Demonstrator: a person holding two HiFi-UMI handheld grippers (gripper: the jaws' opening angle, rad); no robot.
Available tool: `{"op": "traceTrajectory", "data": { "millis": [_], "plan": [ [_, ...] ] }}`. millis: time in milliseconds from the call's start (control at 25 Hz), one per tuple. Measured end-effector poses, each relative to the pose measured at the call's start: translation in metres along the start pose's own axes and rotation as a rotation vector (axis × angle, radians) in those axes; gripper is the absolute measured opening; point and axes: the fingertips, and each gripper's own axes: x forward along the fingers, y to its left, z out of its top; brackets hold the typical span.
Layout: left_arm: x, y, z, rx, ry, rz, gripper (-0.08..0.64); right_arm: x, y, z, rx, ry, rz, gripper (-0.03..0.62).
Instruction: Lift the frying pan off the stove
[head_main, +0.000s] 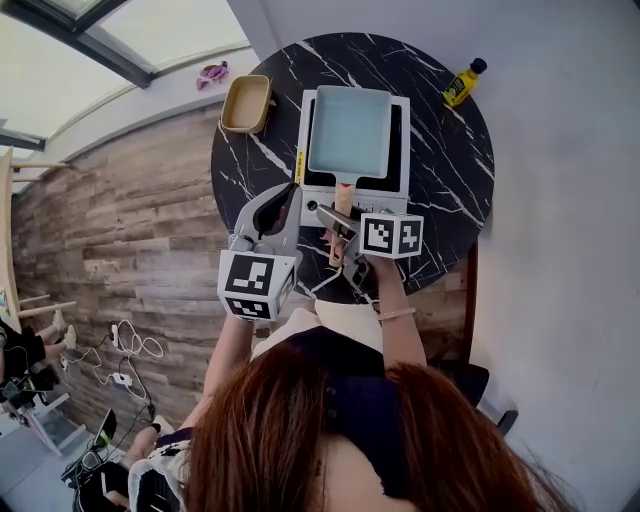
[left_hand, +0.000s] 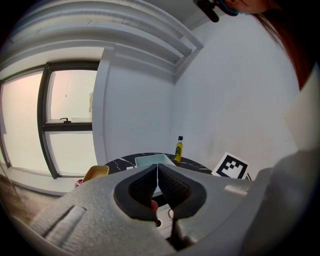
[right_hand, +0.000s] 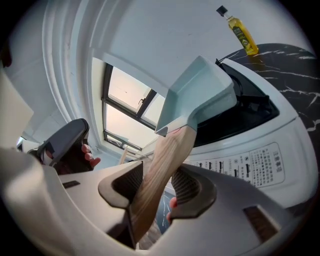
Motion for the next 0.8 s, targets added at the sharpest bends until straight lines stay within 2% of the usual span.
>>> {"op": "traceTrajectory", "data": {
  "millis": [240, 800],
  "plan": [
    [-0.008, -0.001, 0.000, 0.006, -0.003, 0.010, 0.014, -0.006, 0.001, 0.004, 0.088, -0.057, 0.037, 0.153],
    [-0.018, 0.001, -0.001, 0.002, -0.017, 0.018, 0.014, -0.007, 0.002, -0.003, 0.131, -0.072, 0.030, 0.140]
  ]
}}
